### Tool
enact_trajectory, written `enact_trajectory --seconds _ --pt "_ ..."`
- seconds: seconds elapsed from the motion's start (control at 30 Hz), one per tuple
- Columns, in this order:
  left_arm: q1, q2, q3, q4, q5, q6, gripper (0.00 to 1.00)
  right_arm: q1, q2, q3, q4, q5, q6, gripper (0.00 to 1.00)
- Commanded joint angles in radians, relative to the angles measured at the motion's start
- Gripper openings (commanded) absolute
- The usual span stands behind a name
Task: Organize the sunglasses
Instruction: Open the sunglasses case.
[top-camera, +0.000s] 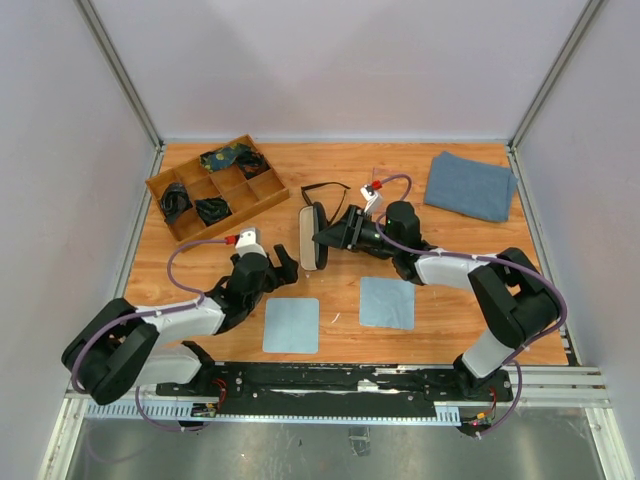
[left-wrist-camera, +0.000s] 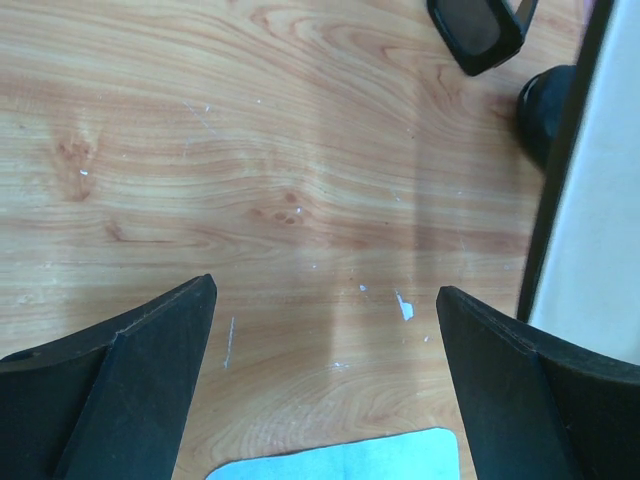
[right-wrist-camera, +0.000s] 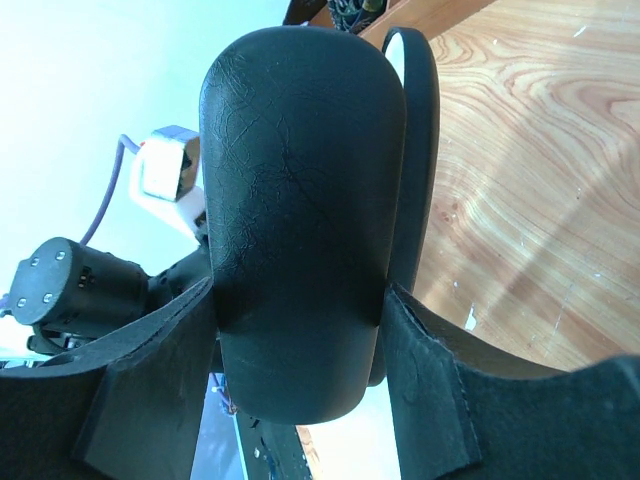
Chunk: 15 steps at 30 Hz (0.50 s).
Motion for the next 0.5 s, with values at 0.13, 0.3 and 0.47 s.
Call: enact_trajectory --seconds 0.13,0.3,0.47 --pt "0.007 -0.208 0.019 -0.136 -0.067 0.046 0.99 -0.007 -0.012 0.105 -0.268 -0.022 -0.172 0.01" --pt "0.013 -0.325 0.031 -0.218 -0.075 0.064 0.99 -0.015 -0.011 0.216 -0.583 0.011 -0.364 0.01" --pt "0.013 -0.38 0.036 -0.253 -0.07 0.072 0.99 -0.045 0.074 0.332 -0.788 -0.042 -0.472 0.01"
